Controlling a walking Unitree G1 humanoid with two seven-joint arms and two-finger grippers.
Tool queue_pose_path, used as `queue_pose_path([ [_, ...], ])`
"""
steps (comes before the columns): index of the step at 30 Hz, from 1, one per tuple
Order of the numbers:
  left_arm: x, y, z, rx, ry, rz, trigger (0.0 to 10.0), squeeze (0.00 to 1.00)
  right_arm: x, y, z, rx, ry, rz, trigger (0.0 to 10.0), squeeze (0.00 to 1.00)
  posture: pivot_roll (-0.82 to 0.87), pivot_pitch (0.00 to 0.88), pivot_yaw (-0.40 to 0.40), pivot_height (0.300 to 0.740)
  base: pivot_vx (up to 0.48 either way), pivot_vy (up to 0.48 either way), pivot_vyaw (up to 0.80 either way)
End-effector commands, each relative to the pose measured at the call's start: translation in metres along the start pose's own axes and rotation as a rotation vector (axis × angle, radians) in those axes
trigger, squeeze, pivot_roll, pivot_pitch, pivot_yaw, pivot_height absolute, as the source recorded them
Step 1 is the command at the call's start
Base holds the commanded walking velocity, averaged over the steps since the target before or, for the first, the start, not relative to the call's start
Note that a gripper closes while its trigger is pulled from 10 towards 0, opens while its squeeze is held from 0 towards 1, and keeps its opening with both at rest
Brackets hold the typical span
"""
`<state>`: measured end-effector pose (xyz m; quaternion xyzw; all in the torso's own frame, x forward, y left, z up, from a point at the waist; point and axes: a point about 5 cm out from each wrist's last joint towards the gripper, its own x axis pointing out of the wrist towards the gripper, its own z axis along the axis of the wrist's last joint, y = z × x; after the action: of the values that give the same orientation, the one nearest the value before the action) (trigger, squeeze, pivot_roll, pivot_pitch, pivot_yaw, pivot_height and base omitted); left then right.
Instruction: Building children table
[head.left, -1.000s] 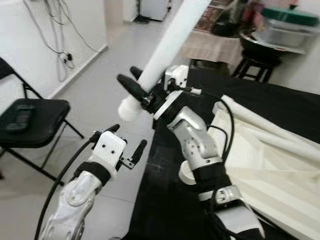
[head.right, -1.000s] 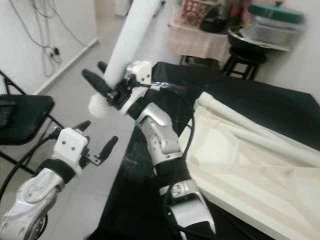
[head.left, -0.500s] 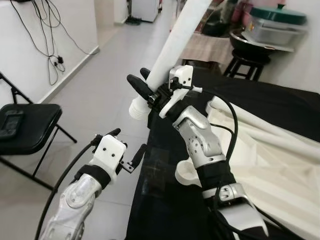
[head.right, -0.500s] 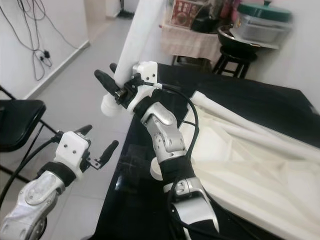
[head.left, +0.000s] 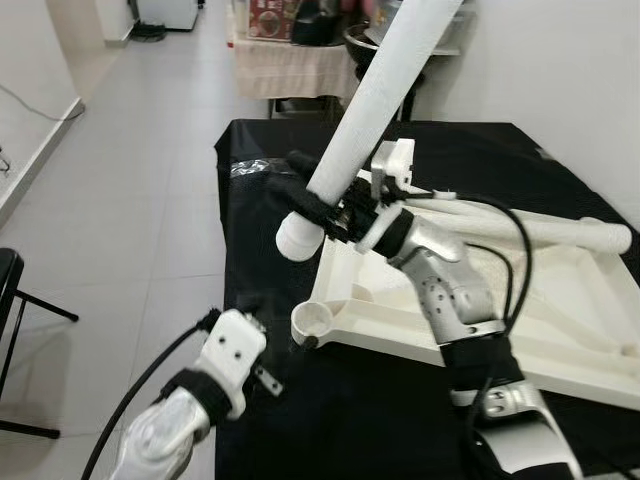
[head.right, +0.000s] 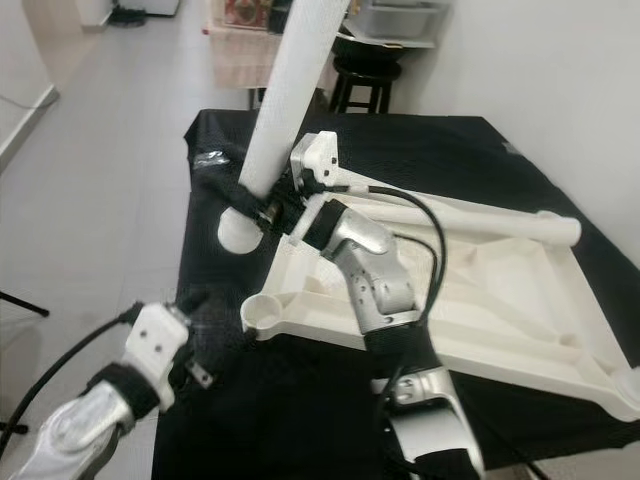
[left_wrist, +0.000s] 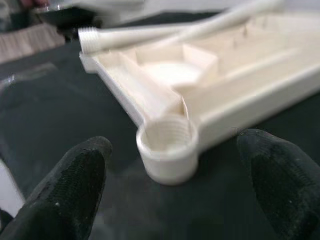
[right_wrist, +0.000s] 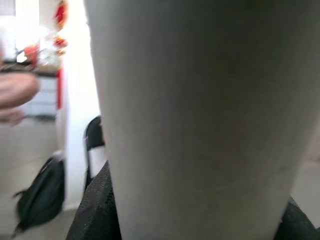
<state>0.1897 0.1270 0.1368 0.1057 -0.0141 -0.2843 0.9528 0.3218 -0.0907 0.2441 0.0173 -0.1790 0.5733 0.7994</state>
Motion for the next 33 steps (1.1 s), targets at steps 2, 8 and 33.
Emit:
queue_pose_path([
  [2, -0.012, 0.003, -0.001, 0.038, 0.042, 0.043, 10.0, 0.00, -0.002, 0.005, -0.004, 0.018, 0.028, 0.081, 10.0, 0.00, 0.23, 0.077, -0.072, 0.740, 0.000, 0.000, 0.00],
  [8, -0.033, 0.004, -0.006, 0.072, 0.097, 0.163, 10.0, 0.00, -0.003, 0.013, -0.014, 0.038, 0.093, 0.176, 10.0, 0.00, 0.25, 0.094, -0.077, 0.740, 0.000, 0.000, 0.00],
  [33, -0.060, -0.021, -0.002, -0.001, 0.080, 0.059, 10.0, 0.00, 0.003, 0.025, -0.048, 0.060, 0.263, 0.250, 10.0, 0.00, 0.26, 0.183, -0.100, 0.740, 0.000, 0.000, 0.00],
])
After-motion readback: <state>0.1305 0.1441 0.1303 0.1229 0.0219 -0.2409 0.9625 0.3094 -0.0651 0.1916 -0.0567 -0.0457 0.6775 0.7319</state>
